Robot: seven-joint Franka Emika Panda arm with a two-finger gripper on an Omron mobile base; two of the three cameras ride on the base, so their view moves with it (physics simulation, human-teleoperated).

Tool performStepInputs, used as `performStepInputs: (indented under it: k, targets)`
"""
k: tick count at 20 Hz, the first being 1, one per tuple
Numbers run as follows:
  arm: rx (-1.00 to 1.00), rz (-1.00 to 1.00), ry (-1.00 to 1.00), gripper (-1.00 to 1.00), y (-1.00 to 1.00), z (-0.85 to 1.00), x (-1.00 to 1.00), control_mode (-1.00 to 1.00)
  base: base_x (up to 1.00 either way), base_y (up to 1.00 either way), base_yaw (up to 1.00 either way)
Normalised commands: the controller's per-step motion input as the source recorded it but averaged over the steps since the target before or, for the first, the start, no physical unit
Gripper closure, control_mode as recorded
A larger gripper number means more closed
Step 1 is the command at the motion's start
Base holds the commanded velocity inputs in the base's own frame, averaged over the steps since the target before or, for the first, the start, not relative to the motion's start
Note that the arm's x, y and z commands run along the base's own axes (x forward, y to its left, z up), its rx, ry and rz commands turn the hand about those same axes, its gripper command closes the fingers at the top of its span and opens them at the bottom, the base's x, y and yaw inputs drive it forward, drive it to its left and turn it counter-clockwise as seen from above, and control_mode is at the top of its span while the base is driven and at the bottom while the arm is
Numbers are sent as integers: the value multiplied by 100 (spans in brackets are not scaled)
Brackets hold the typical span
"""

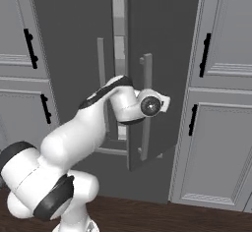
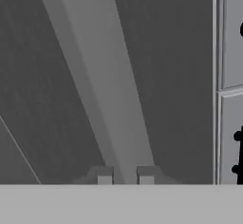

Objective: Grab a lemon wedge from the fridge and one ice cube from the ice bowl, and put them in the glass of lemonade.

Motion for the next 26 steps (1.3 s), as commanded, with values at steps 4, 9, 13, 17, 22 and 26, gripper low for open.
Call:
performStepInputs:
  k: [4,9,13,17,22,26]
  targets:
    - [6,0,3,-100,-23,59,-40,-100,0,0,0]
    - [-2,0,6,-100,24,67,-38,-100,0,0,0]
    - [-18,0,0,-100,76,34,-98,-100,0,0,0]
    - [-35,0,-3,-100,100,15,-94,-100,0,0,0]
    - [-37,0,2,-100,100,13,-26,-100,0,0,0]
    - [-38,0,14,-100,100,15,0,-100,0,0,0]
